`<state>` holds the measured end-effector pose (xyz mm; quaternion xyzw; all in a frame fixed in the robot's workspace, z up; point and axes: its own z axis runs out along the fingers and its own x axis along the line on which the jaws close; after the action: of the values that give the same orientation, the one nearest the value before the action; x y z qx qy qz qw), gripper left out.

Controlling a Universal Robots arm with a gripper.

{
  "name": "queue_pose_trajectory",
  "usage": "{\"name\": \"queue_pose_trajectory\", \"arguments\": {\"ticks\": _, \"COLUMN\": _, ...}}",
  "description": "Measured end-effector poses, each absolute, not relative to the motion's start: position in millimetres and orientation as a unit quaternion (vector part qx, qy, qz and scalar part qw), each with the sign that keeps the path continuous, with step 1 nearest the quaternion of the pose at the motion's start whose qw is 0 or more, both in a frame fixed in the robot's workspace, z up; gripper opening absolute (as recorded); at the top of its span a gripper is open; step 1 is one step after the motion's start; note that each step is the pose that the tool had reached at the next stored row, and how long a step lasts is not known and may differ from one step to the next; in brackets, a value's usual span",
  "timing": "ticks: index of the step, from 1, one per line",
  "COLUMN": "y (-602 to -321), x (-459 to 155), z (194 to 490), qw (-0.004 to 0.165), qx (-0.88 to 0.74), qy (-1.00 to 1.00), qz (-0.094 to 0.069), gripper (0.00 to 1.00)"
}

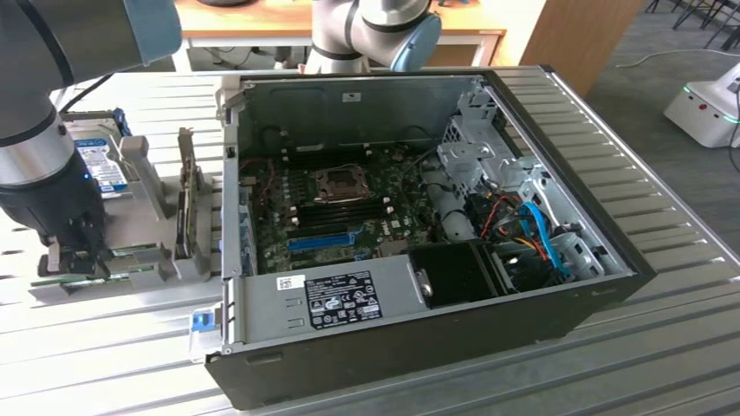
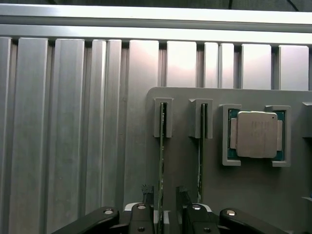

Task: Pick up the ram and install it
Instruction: 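Pick up the ram and move it above insertion slot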

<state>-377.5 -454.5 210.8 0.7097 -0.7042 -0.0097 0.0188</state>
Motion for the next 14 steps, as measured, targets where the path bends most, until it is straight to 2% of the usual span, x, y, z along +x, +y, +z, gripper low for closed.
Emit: {"name": "queue_pose_trajectory", "arguments": {"ticks": 14, "y": -457.2, "x": -377.6, "z": 203.5, "qw": 0.019, "qx": 0.710, "qy": -0.704, "qz": -0.010, "gripper": 0.32}}
